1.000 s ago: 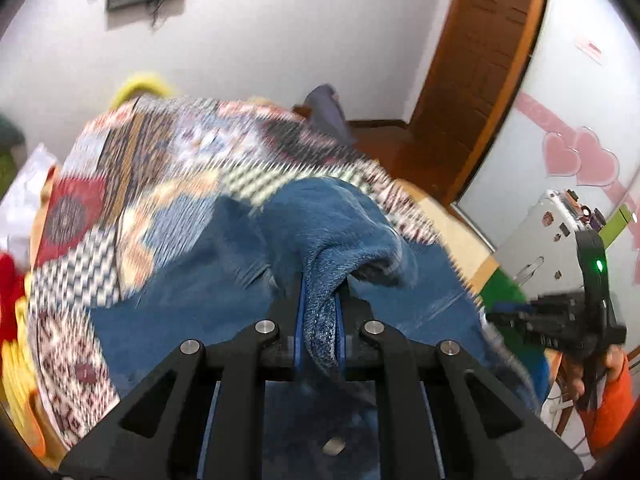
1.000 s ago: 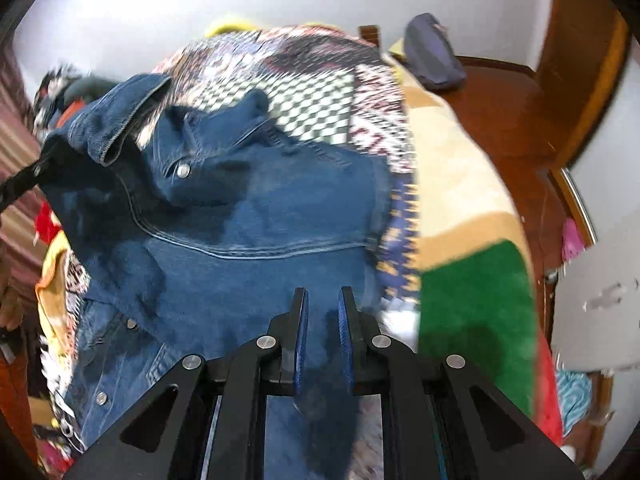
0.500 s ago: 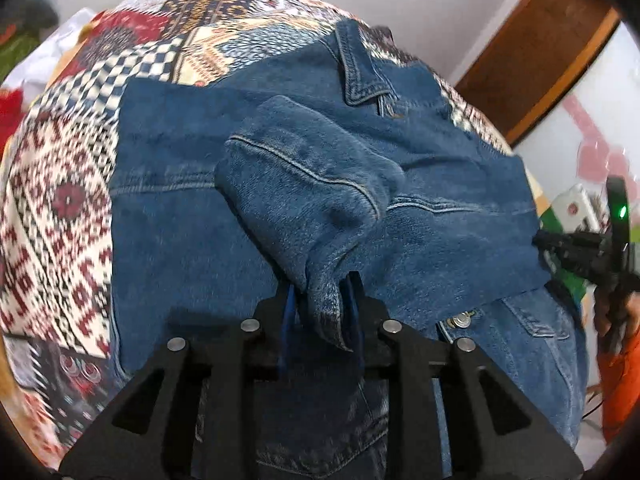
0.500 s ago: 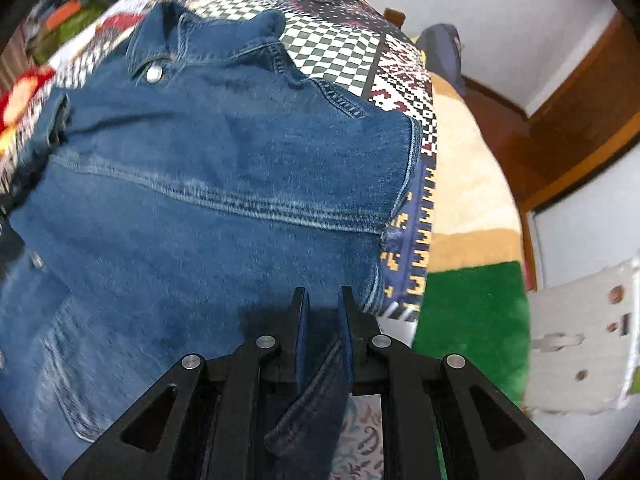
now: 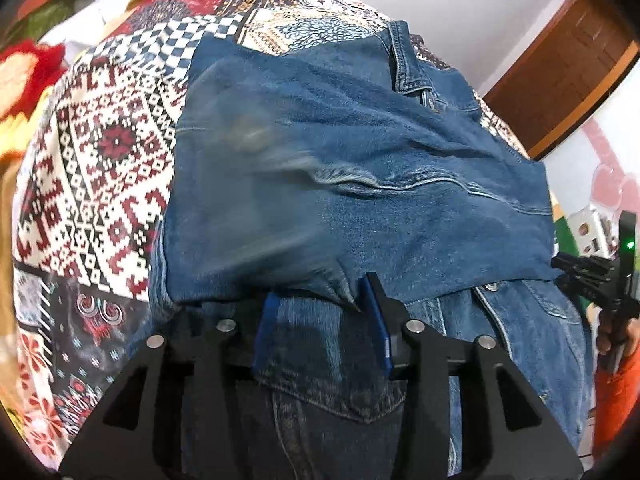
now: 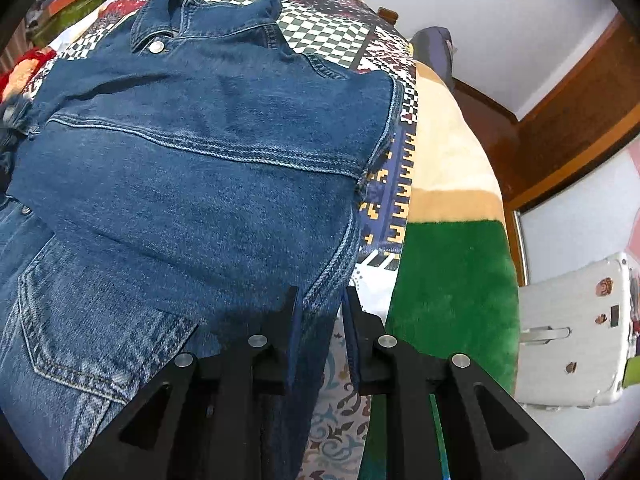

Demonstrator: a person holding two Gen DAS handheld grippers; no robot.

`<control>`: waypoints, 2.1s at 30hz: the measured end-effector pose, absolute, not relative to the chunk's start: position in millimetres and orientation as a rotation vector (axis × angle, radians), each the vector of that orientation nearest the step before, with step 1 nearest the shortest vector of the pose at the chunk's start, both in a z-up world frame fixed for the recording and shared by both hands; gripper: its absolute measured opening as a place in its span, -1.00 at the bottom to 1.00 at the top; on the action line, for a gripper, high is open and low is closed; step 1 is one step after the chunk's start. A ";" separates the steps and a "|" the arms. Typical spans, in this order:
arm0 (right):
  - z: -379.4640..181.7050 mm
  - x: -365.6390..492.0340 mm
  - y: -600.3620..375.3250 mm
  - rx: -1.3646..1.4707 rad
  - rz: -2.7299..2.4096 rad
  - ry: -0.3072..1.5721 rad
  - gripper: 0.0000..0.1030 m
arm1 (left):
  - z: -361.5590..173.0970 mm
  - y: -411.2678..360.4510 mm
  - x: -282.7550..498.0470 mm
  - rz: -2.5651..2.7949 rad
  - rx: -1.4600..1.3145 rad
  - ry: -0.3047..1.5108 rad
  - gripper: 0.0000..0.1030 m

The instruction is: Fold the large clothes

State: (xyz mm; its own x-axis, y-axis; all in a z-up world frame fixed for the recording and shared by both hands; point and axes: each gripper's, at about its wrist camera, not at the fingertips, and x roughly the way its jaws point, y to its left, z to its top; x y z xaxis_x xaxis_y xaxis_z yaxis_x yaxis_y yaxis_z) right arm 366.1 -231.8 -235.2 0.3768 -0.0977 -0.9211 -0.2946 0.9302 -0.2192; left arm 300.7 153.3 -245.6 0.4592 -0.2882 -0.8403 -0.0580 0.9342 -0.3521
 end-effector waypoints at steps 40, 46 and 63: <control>-235.3 377.7 -277.9 -0.133 0.026 1.182 0.81 | -234.3 186.4 294.4 0.064 -0.251 1.038 0.18; -206.9 374.3 -273.8 -0.113 0.062 1.126 0.80 | -203.8 203.9 279.6 0.134 -0.170 1.015 0.23; -130.0 419.8 -237.4 -0.184 0.141 0.918 0.81 | -144.0 214.8 342.2 0.110 -0.103 0.896 0.76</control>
State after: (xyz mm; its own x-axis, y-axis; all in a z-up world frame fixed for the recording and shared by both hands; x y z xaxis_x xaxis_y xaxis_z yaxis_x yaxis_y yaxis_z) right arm 419.8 -237.4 -130.0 0.5997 0.0423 -0.7991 -0.1994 0.9750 -0.0981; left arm 342.2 214.8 -144.0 0.6198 0.0524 -0.7830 -0.1386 0.9894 -0.0435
